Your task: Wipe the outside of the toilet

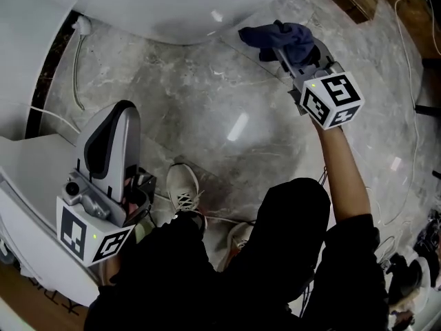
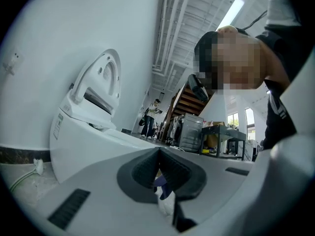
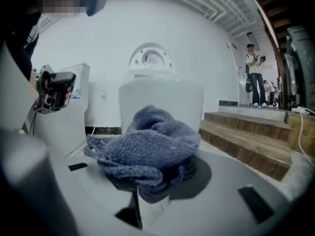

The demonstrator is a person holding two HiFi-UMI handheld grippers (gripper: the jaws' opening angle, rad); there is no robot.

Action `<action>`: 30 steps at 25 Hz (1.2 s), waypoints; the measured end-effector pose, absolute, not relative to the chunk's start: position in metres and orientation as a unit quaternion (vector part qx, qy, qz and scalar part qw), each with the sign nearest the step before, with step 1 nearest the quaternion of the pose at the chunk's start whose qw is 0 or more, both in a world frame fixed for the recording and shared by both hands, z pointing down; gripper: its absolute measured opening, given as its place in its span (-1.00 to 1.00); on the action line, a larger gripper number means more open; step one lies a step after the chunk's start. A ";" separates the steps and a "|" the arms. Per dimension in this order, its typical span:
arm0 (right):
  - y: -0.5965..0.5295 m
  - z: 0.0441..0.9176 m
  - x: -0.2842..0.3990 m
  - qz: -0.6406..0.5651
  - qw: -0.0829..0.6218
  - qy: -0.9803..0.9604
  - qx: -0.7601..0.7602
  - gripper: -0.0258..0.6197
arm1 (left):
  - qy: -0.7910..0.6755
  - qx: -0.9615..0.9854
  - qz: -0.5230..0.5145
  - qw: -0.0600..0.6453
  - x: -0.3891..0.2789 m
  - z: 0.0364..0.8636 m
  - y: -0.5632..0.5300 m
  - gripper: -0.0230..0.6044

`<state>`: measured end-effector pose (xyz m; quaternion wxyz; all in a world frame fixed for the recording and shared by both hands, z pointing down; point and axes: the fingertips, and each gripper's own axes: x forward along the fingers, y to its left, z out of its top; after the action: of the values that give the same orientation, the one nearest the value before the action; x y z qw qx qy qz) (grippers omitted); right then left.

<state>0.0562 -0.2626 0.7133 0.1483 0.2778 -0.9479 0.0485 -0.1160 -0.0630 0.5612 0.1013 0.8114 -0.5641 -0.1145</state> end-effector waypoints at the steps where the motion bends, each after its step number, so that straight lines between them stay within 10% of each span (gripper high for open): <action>1: -0.256 0.695 0.059 0.040 0.135 -0.950 0.279 -0.56 | -0.566 0.810 -0.114 0.101 -0.116 0.561 -0.062 -0.89; 30: -0.169 0.581 0.184 -0.027 0.043 -0.905 0.422 -0.55 | -0.633 0.763 -0.090 0.092 -0.153 0.540 -0.053 -0.89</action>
<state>0.1837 -0.1691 0.5809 0.0434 0.4216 -0.9053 -0.0268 -0.1534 -0.0528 0.5398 0.0925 0.7630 -0.6334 -0.0898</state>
